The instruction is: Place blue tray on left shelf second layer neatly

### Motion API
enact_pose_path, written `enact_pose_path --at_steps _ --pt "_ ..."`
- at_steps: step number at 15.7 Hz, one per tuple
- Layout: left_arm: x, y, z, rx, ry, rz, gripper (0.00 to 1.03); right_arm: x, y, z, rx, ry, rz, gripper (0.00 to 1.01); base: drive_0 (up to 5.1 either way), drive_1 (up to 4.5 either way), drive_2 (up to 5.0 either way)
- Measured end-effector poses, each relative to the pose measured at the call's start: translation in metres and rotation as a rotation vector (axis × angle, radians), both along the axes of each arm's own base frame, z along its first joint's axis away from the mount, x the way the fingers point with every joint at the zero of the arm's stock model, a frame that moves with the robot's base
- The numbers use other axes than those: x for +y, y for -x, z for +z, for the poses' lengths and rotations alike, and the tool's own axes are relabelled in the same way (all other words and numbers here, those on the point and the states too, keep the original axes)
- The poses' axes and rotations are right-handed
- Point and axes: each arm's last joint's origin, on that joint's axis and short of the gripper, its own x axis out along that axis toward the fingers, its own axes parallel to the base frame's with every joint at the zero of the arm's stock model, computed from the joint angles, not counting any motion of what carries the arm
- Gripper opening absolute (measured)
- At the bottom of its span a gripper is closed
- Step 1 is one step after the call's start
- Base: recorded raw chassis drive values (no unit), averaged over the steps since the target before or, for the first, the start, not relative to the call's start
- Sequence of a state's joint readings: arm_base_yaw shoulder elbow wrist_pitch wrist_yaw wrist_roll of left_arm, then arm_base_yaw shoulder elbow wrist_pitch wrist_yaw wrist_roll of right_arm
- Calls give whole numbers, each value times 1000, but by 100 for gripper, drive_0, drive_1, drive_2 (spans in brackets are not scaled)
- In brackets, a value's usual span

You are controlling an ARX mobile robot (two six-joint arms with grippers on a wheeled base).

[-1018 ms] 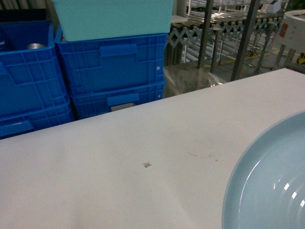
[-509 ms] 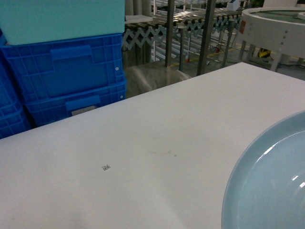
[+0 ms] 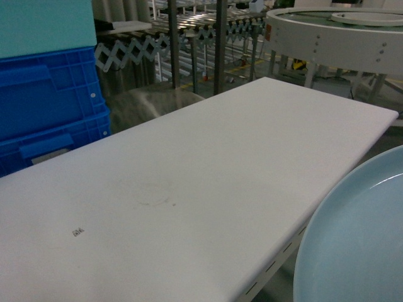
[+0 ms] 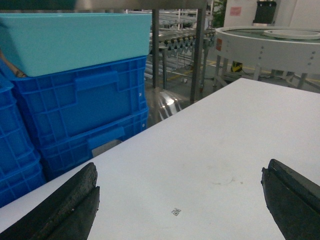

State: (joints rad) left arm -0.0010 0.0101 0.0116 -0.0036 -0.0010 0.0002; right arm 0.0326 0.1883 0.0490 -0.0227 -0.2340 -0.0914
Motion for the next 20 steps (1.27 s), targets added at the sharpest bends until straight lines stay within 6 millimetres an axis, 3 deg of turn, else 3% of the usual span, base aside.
enact_pose_path --at_steps 20 --pt "0 0 0 0 0 0 98 0 0 0 0 0 0 2 -152 -152 -152"
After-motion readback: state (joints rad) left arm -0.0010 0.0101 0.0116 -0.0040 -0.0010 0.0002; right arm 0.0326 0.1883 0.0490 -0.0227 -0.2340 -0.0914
